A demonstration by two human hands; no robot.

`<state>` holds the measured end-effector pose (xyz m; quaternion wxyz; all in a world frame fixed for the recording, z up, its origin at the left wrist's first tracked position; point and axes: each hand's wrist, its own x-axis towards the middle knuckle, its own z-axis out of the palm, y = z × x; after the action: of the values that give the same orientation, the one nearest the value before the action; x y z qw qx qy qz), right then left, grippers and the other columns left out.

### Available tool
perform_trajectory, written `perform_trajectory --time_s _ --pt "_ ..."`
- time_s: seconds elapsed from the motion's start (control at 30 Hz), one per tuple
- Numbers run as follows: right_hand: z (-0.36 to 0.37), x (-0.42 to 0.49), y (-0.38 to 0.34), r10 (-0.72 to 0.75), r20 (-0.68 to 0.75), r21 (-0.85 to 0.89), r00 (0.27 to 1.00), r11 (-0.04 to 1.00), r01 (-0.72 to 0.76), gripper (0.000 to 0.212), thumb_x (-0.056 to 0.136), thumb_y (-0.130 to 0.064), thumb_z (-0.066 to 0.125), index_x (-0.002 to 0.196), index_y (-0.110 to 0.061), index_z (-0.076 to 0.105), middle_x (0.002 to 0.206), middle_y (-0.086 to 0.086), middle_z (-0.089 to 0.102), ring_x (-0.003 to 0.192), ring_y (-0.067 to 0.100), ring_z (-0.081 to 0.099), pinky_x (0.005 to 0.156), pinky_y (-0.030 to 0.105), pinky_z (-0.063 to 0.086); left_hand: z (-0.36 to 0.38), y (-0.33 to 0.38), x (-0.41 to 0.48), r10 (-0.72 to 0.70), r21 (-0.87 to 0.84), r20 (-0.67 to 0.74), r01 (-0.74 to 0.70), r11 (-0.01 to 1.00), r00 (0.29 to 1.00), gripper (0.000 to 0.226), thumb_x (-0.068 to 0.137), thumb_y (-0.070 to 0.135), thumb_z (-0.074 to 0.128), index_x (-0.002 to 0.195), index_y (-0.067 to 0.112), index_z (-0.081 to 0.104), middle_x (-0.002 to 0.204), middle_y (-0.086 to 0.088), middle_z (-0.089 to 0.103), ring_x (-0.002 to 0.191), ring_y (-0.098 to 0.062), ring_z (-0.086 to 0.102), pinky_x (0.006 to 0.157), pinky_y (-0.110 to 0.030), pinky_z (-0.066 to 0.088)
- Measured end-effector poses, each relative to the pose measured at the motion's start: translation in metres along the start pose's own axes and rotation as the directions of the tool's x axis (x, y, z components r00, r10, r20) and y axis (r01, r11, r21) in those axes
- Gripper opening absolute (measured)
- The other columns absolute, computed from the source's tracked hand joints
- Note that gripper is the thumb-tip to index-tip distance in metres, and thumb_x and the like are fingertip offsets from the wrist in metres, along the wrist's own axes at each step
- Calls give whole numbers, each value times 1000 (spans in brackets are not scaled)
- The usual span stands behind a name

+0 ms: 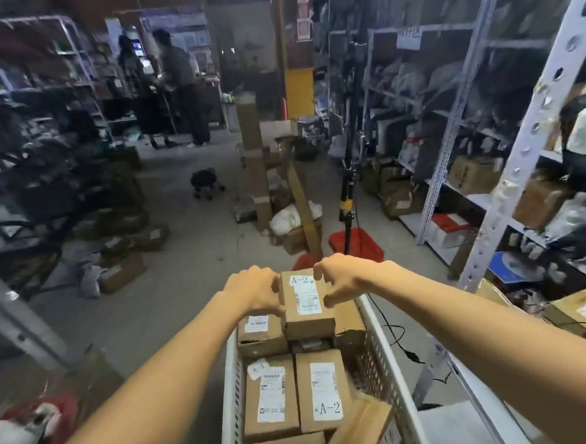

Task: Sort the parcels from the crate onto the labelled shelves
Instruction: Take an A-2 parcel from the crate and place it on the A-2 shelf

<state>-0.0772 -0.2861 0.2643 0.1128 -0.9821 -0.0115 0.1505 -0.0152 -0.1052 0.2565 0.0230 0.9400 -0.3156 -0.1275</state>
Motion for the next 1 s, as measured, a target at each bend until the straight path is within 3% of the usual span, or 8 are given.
perform_trajectory --time_s 0.13,0.27,0.33,0.4,0.5,0.73,0.9,1.0 --pt "12 39 19 -14 39 19 999 1000 13 61 72 -29 71 126 -6 53 117 13 61 105 30 58 80 34 50 24 -6 34 -40 -58 47 43 997 998 46 70 44 71 110 23 62 106 4 68 99 -19 62 71 -27 42" --pt "35 70 40 9 109 33 994 999 -12 52 71 -26 70 115 -2 57 108 17 63 102 34 59 85 45 51 54 -12 64 -59 -116 104 71 991 993 44 71 39 70 110 20 63 108 2 67 101 -18 60 69 -26 40" --pt "49 85 52 48 116 61 992 997 -55 52 70 -24 68 114 0 57 108 21 63 102 37 60 86 47 52 69 -18 81 -70 -130 130 87 988 989 46 74 39 70 114 19 61 113 -2 65 104 -21 59 75 -28 45" --pt "64 98 61 80 118 87 990 992 -91 51 73 -24 67 117 -1 55 110 18 62 101 33 60 82 39 53 84 -24 95 -87 -164 155 112 980 984 49 76 38 70 119 17 58 115 -6 63 105 -24 59 83 -32 49" --pt "89 120 74 125 127 109 984 984 -139 49 83 -23 63 127 -8 48 120 15 59 106 30 57 75 26 41 108 -33 119 -102 -230 206 149 962 973 54 78 38 71 124 16 52 115 -7 61 105 -23 58 83 -32 47" --pt "138 177 108 267 106 94 958 956 -277 43 90 -27 53 128 -6 45 124 15 56 107 31 57 83 36 46 160 -40 186 -118 -309 262 199 930 958 58 77 39 72 125 12 52 120 -8 61 109 -26 58 93 -40 48" --pt "168 213 133 357 76 389 931 849 -357 70 89 -39 62 137 0 29 130 18 51 114 32 53 95 38 44 202 -44 224 -191 -389 310 307 868 931 91 73 47 75 144 13 30 142 -10 38 129 -28 42 109 -42 37" --pt "184 232 146 385 95 599 918 715 -361 67 83 -38 69 131 -4 36 120 9 58 107 23 56 92 36 46 222 -45 242 -263 -497 281 374 783 923 98 70 47 77 146 11 25 146 -11 32 134 -28 34 111 -43 32"
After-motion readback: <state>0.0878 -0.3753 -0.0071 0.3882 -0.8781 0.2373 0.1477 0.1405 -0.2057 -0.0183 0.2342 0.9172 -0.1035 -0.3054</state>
